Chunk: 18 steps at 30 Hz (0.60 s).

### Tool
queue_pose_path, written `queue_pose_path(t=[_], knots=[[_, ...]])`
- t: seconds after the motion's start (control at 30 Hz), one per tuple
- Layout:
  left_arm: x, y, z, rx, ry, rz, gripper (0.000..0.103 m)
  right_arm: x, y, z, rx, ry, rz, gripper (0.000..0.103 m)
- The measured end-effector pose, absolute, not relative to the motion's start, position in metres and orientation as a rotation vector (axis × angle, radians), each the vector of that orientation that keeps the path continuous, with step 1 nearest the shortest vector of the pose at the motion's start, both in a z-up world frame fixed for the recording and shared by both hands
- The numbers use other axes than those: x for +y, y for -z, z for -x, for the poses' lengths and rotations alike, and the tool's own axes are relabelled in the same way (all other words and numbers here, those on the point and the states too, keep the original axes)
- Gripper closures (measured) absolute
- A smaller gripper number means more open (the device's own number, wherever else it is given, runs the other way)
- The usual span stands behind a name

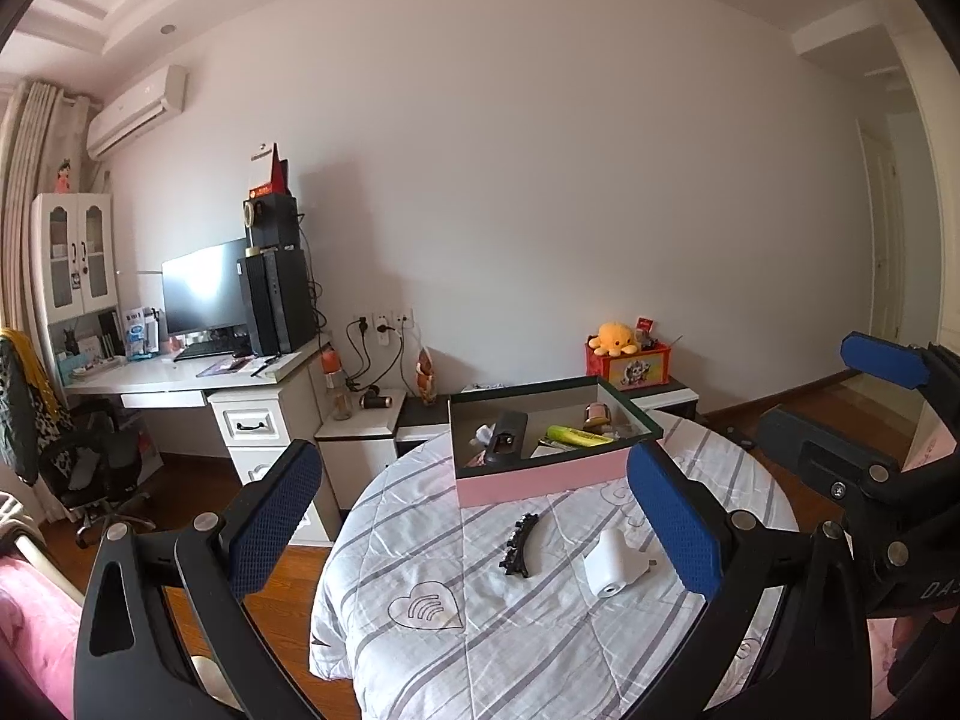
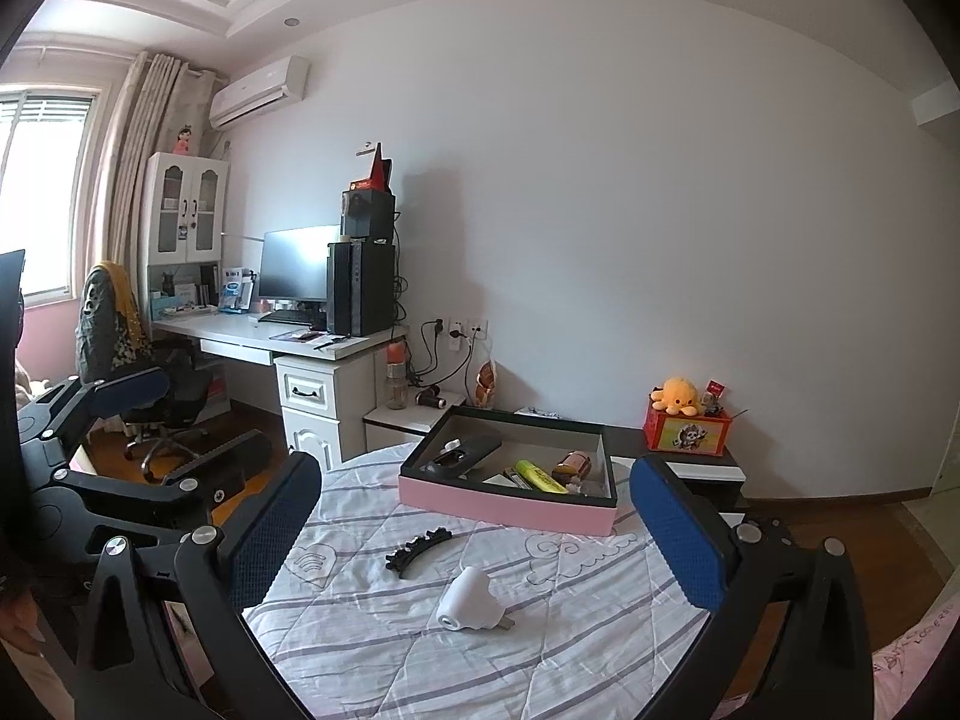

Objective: Organize rigid objects
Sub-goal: 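Move both tools back over the white charger and black hair clip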

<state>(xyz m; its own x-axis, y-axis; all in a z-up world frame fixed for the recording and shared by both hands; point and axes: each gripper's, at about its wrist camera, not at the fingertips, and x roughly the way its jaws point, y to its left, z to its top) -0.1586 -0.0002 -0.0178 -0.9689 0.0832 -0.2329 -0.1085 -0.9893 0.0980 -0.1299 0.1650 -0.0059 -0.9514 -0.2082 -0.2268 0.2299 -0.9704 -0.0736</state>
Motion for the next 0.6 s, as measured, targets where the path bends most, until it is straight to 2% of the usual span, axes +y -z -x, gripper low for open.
queue_pose_path(t=[0.33,0.6], knots=[[0.005,0.024,0.171,0.187,-3.017,0.383,0.000,0.167,0.012,0.139,0.131,2.896,-0.358,0.000],[0.006,0.051,0.199,0.177,-2.972,0.520,0.000,0.167,0.031,0.161,0.116,2.875,-0.460,0.000]])
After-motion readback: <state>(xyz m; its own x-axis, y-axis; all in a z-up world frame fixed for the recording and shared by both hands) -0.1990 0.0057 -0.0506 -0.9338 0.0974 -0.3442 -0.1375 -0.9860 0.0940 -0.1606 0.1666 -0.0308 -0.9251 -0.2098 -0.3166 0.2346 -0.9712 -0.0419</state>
